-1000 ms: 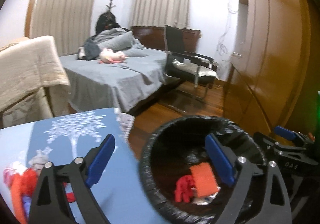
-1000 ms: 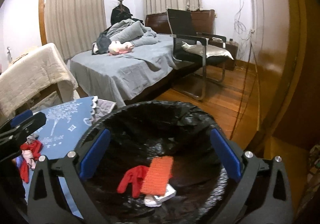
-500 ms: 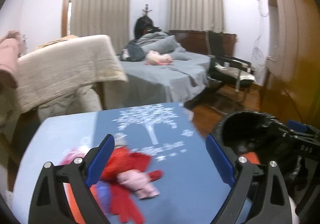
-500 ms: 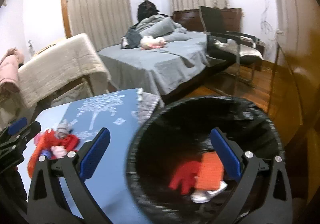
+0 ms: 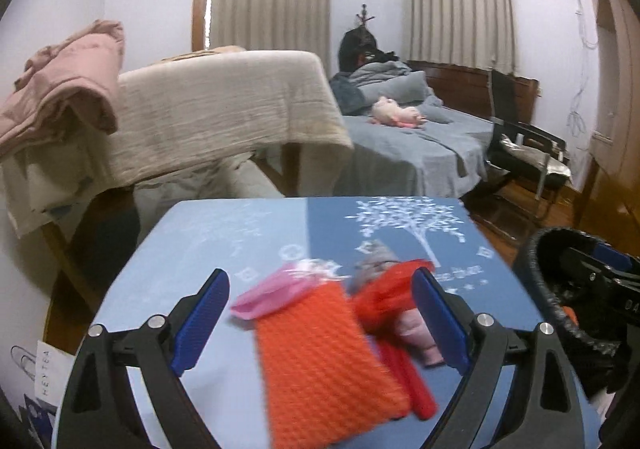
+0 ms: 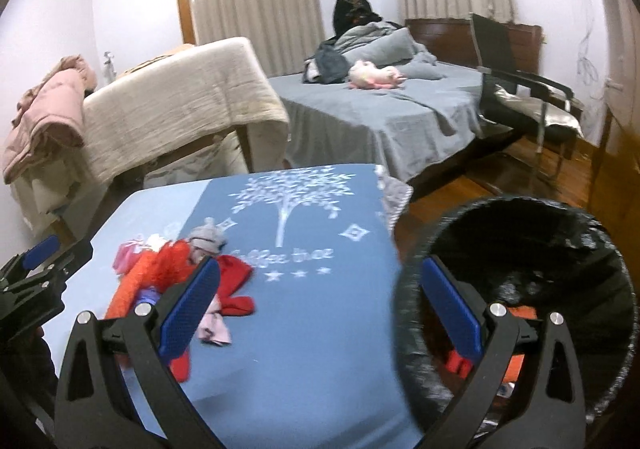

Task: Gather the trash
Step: 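Return both tools over the remaining trash on the table, then grasp the red plastic bag with the right tool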

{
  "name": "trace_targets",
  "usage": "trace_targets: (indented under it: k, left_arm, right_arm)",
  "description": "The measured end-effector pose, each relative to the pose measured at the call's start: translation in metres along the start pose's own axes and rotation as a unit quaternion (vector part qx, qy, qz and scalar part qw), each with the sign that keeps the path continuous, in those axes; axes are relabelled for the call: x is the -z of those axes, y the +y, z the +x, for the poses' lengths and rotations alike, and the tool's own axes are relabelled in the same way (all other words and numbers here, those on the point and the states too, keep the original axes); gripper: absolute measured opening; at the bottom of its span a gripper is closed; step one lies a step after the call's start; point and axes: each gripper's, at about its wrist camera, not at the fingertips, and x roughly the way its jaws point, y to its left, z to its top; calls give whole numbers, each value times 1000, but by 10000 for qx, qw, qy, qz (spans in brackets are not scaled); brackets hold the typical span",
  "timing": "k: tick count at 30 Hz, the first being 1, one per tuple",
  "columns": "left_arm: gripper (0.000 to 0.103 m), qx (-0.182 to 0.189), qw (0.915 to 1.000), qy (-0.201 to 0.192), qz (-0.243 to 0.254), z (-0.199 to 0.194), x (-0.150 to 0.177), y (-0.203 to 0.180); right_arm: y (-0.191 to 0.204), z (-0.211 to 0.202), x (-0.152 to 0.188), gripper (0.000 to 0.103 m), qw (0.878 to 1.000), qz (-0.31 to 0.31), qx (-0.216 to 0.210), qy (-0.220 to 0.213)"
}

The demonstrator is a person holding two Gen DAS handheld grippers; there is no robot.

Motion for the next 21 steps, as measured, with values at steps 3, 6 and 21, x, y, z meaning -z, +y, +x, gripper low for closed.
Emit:
trace_targets:
  k: [3, 6, 21]
  left_arm:
    - [90, -123, 9999, 43, -63, 6, 3, 15]
    - [90, -244, 9997, 37, -45, 10, 5, 25]
    - [87, -437, 9986, 156, -249, 26, 12, 63]
  right_arm:
    - [16, 10, -1, 98, 9999, -99, -102, 35]
    - [31, 23, -2, 97, 9995, -178, -234, 115]
    - [100, 72, 0, 93, 9938, -604, -823, 443]
